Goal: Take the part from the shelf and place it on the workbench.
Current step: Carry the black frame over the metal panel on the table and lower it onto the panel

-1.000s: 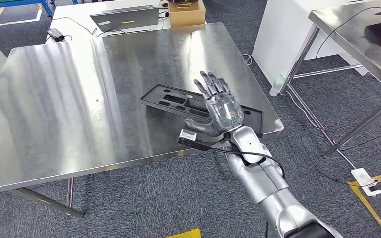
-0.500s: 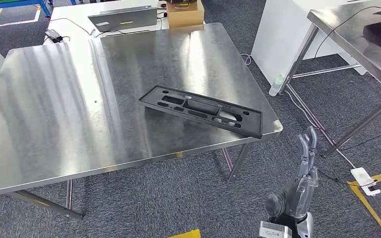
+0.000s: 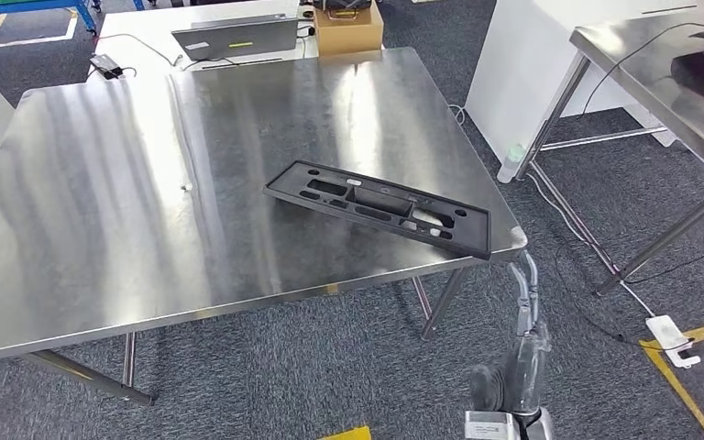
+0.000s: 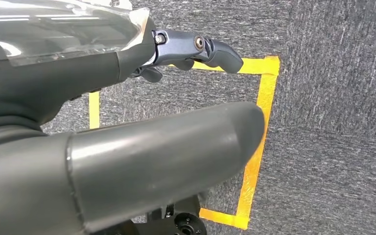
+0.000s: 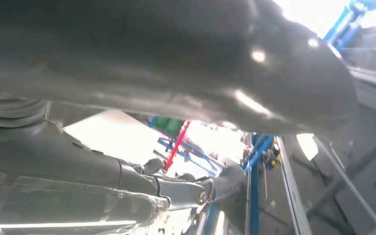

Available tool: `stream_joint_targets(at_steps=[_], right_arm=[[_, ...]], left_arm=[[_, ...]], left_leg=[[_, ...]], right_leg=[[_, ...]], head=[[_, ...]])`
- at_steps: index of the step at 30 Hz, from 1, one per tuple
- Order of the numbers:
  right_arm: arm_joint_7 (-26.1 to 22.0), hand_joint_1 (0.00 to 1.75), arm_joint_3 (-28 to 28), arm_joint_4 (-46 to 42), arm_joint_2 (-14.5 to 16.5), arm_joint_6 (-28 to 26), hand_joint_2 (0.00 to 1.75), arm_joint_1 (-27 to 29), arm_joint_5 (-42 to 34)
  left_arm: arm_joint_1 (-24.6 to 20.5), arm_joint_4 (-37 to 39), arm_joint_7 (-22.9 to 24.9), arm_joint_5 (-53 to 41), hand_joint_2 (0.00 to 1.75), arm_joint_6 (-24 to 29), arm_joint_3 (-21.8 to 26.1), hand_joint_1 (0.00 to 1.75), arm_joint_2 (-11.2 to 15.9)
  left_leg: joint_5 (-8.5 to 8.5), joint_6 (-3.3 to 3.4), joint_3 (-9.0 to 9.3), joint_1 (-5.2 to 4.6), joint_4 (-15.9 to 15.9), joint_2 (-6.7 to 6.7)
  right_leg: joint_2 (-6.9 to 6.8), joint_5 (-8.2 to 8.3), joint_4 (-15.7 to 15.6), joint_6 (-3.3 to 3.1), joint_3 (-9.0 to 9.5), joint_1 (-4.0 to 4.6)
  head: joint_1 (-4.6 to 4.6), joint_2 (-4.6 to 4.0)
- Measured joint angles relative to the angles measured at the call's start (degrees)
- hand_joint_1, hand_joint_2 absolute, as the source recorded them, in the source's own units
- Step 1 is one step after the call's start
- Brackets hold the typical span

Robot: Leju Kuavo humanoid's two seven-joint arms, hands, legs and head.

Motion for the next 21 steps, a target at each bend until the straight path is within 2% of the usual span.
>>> stream_joint_targets(at_steps=[1, 2, 3, 4, 5, 6, 7, 8, 10, 11, 12, 13, 14, 15, 16, 17, 18, 19, 20, 21], right_arm=[[0.2, 0.00, -0.1, 0.3, 0.3, 0.6, 0.00, 0.3, 0.7], [0.3, 0.00, -0.3, 0.5, 0.6, 1.1, 0.00, 0.6, 1.4], [0.3, 0.00, -0.4, 0.6, 1.0, 1.5, 0.00, 0.8, 1.8], [0.4, 0.00, -0.5, 0.7, 1.3, 1.7, 0.00, 1.0, 2.1], [0.4, 0.00, -0.6, 0.8, 1.6, 2.0, 0.00, 1.1, 2.3], [0.6, 0.00, -0.7, 0.8, 1.8, 2.2, 0.00, 1.1, 2.5], [0.7, 0.00, -0.9, 0.8, 2.1, 2.4, 0.00, 1.2, 2.6], [0.9, 0.00, -1.0, 0.8, 2.4, 2.6, 0.00, 1.3, 2.7], [1.2, 0.00, -1.3, 0.8, 2.9, 2.9, 0.00, 1.5, 2.8], [1.2, 0.00, -1.5, 0.8, 3.1, 3.0, 0.00, 1.6, 2.9], [1.3, 0.00, -1.6, 0.9, 3.4, 3.1, 0.00, 1.7, 2.9], [1.3, 0.00, -1.7, 0.8, 3.6, 3.2, 0.00, 1.8, 2.9], [1.2, 0.00, -1.9, 0.8, 3.9, 3.4, 0.00, 1.9, 3.0], [1.2, 0.00, -2.0, 0.8, 4.1, 3.6, 0.00, 2.0, 3.2], [1.1, 0.00, -2.1, 0.8, 4.3, 3.8, 0.00, 2.2, 3.3], [1.1, 0.00, -2.3, 0.8, 4.5, 3.9, 0.00, 2.3, 3.4], [1.1, 0.00, -2.5, 0.8, 4.7, 4.1, 0.00, 2.4, 3.5], [1.1, 0.00, -2.7, 0.8, 4.9, 4.2, 0.00, 2.4, 3.5], [1.1, 0.00, -2.9, 0.8, 5.0, 4.2, 0.00, 2.4, 3.6], [1.1, 0.00, -3.1, 0.8, 5.2, 4.3, 0.00, 2.4, 3.6]], left_arm=[[0.0, 0.0, 0.0, 0.1, 0.00, 0.0, 0.0, 0.00, 0.0], [0.1, 0.0, 0.0, 0.1, 0.00, 0.0, 0.0, 0.00, -0.1], [0.1, 0.0, 0.0, 0.1, 0.00, 0.0, 0.0, 0.00, -0.2], [0.2, 0.0, 0.0, 0.1, 0.00, 0.0, 0.0, 0.00, -0.3], [0.2, 0.0, 0.1, 0.1, 0.00, 0.0, 0.0, 0.00, -0.4], [0.3, -0.1, 0.1, 0.1, 0.00, 0.0, 0.0, 0.00, -0.4], [0.3, -0.2, 0.2, -0.1, 0.00, 0.0, 0.0, 0.00, -0.4], [0.3, -0.3, 0.2, -0.2, 0.00, 0.0, 0.0, 0.00, -0.4], [0.4, -0.4, 0.3, -0.5, 0.00, 0.0, 0.0, 0.00, -0.4], [0.4, -0.4, 0.3, -0.5, 0.00, 0.0, 0.0, 0.00, -0.4], [0.5, -0.5, 0.3, -0.6, 0.00, 0.0, 0.0, 0.00, -0.4], [0.6, -0.5, 0.3, -0.7, 0.00, 0.0, -0.1, 0.00, -0.4], [0.7, -0.5, 0.3, -0.7, 0.00, 0.0, -0.1, 0.00, -0.4], [0.7, -0.5, 0.3, -0.9, 0.00, 0.0, -0.1, 0.00, -0.4], [0.7, -0.5, 0.3, -1.0, 0.00, 0.0, -0.1, 0.00, -0.4], [0.7, -0.6, 0.3, -1.1, 0.00, 0.0, -0.1, 0.00, -0.4], [0.7, -0.6, 0.3, -1.2, 0.00, 0.0, -0.1, 0.00, -0.4], [0.7, -0.6, 0.4, -1.4, 0.00, 0.0, -0.1, 0.00, -0.4], [0.6, -0.6, 0.4, -1.5, 0.00, 0.0, -0.2, 0.00, -0.4], [0.6, -0.6, 0.4, -1.6, 0.00, 0.0, -0.2, 0.00, -0.4]], left_leg=[[0.20, 0.01, -0.30, 0.02, 0.0, 0.03], [0.45, -0.10, -0.66, 0.03, 0.0, 0.05], [0.73, -0.29, -1.05, 0.10, 0.0, 0.06], [1.05, -0.55, -1.46, 0.23, 0.1, 0.06], [1.36, -0.87, -1.91, 0.38, 0.3, 0.05], [1.61, -1.22, -2.32, 0.47, 0.6, 0.03], [1.83, -1.60, -2.60, 0.50, 0.9, -0.02], [1.97, -1.96, -2.80, 0.47, 1.3, -0.09], [2.28, -2.70, -2.90, 0.45, 1.6, -0.23], [2.29, -3.04, -3.04, 0.61, 1.8, -0.25], [1.39, -3.36, -3.34, 0.80, 2.3, -0.12], [-0.55, -3.65, -3.83, 0.98, 3.6, 0.05], [-3.46, -3.91, -4.52, 1.13, 6.2, 0.26], [-6.83, -4.16, -5.32, 1.18, 9.6, 0.47], [-9.49, -4.39, -5.95, 1.24, 13.3, 0.54], [-11.00, -4.55, -6.14, 1.31, 16.3, 0.58], [-11.22, -4.58, -5.48, 1.36, 17.7, 0.61], [-10.46, -4.51, -3.77, 1.40, 17.1, 0.63], [-9.24, -4.34, -0.93, 1.42, 14.1, 0.63], [-8.60, -4.11, 2.36, 1.41, 9.8, 0.56]], right_leg=[[0.00, -1.94, 3.7, -0.01, -1.21, -0.11], [-0.01, -3.15, 6.2, 0.22, -1.69, -0.24], [-0.02, -3.41, 6.5, 0.68, -1.03, -0.41], [-0.05, -2.84, 4.4, 1.29, 0.83, -0.61], [-0.11, -1.82, 0.3, 1.95, 3.69, -0.88], [-0.21, -0.85, -4.0, 2.36, 6.57, -1.05], [-0.23, 0.15, -7.1, 2.49, 8.63, -1.00], [-0.20, 0.62, -8.9, 2.24, 9.62, -0.98], [-0.05, 1.06, -9.0, 1.08, 9.26, -0.72], [-0.11, 1.15, -9.0, 0.42, 8.90, -0.93], [-0.20, 1.55, -8.9, -0.22, 8.59, -1.02], [-0.32, 2.06, -8.9, -0.79, 8.20, -1.14], [-0.45, 2.61, -8.9, -1.23, 7.68, -1.20], [-0.53, 3.10, -8.9, -1.52, 7.11, -1.07], [-0.60, 3.55, -8.9, -1.60, 6.55, -0.95], [-0.66, 4.03, -8.8, -1.56, 6.02, -0.85], [-0.71, 4.49, -8.7, -1.44, 5.49, -0.76], [-0.71, 4.92, -8.6, -1.28, 5.02, -0.72], [-0.70, 5.29, -8.5, -1.08, 4.62, -0.71], [-0.69, 5.58, -8.5, -0.84, 4.29, -0.70]], head=[[0.05, 0.00], [0.05, 0.00], [0.05, 0.00], [0.05, 0.00], [0.04, 0.00], [0.03, 0.00], [0.05, 0.00], [0.05, 0.00], [0.00, 0.00], [-0.05, 0.00], [-0.10, 0.00], [-0.12, 0.00], [-0.15, 0.00], [-0.20, 0.00], [-0.21, 0.00], [-0.22, 0.00], [-0.23, 0.00], [-0.23, 0.00], [-0.24, 0.00], [-0.25, 0.00]])
